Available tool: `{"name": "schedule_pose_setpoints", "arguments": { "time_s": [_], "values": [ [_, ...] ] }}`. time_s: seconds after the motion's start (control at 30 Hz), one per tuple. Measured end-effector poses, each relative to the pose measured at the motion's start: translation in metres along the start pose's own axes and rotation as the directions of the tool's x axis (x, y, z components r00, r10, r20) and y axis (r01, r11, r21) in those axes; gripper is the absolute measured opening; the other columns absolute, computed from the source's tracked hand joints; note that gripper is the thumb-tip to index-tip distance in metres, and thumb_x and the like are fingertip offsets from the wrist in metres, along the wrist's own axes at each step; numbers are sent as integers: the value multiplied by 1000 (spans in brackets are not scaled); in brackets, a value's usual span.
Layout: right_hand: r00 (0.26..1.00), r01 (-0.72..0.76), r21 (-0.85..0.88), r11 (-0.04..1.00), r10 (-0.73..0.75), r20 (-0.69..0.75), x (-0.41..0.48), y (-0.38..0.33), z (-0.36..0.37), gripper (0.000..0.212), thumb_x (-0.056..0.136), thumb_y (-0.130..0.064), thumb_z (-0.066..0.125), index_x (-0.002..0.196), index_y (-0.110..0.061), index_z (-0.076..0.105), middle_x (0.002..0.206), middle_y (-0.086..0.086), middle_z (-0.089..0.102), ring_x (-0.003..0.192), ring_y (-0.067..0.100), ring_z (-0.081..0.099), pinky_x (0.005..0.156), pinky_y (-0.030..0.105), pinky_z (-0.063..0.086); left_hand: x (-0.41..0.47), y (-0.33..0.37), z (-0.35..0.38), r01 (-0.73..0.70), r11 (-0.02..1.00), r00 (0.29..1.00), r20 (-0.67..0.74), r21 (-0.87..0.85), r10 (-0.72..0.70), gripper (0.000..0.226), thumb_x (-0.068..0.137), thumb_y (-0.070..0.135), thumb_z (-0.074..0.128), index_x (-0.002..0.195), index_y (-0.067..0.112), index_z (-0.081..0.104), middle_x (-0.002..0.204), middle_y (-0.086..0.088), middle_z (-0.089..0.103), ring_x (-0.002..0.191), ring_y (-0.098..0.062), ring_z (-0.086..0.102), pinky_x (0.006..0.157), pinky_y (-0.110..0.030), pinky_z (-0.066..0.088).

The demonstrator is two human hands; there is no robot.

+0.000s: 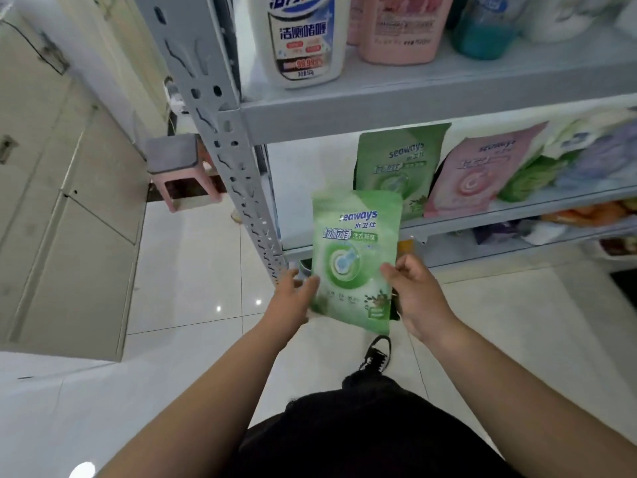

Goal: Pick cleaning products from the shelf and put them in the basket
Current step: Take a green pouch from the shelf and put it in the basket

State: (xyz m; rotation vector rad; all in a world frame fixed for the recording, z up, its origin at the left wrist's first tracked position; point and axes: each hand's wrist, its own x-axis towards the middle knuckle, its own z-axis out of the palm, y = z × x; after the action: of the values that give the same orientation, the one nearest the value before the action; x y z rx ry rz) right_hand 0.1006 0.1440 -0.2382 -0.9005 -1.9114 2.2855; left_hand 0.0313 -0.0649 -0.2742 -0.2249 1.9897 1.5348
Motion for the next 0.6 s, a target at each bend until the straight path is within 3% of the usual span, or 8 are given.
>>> {"name": "schedule_pose_setpoints", "arguments": {
  "time_s": [0.1,0.23,0.33,0.4,0.47,0.53,0.6],
  "values": [
    [997,-70,174,982,65,31,-24,3,-5,25,101,-3,57,81,-14,48,91,16,69,85,28,67,81,44,56,-8,-2,6,98,987,994,69,-126,-90,38,98,51,57,124,23,57,116,-3,71,97,-25,71,81,-53,63],
    [992,-77,312,947,41,118,-40,-9,-8,19,101,-6,54,84,-12,48,89,10,75,78,22,72,65,35,62,-24,-4,15,97,968,994,69,-230,-83,53,84,65,60,114,22,68,99,-2,80,86,-25,78,64,-41,63],
    [966,-61,402,914,-47,254,-39,-23,-19,9,96,-26,58,95,-18,55,96,9,74,83,23,70,65,33,59,-31,3,25,85,955,995,-23,-284,-95,49,94,65,54,110,22,71,103,-5,79,92,-29,76,74,-51,64],
    [937,-111,398,911,-38,348,-33,-28,-28,26,94,-34,65,116,-23,56,106,11,75,92,24,73,70,35,60,-36,12,38,155,896,987,18,-417,-162,48,98,63,50,108,21,71,100,-7,78,89,-32,73,78,-48,62],
    [921,-140,224,965,44,386,-26,-26,-35,47,91,-34,74,133,-23,54,117,7,73,111,22,70,85,40,59,-44,21,56,259,798,966,159,-545,-205,35,101,51,50,97,19,65,78,-6,69,63,-25,61,51,-28,49],
    [896,-164,51,985,127,425,-23,-19,-42,57,89,-38,78,139,-20,56,124,1,70,120,17,65,92,39,54,-54,27,81,416,691,895,400,-591,-196,25,96,37,49,88,16,60,64,-3,56,48,-18,52,37,-17,37],
    [859,-219,52,974,167,485,-25,-13,-51,48,89,-36,72,132,-18,59,103,-6,76,90,6,71,74,27,57,-65,30,109,529,660,788,598,-534,-148,32,89,36,46,80,13,66,60,-1,55,47,-14,53,34,-15,37]
  ]
}}
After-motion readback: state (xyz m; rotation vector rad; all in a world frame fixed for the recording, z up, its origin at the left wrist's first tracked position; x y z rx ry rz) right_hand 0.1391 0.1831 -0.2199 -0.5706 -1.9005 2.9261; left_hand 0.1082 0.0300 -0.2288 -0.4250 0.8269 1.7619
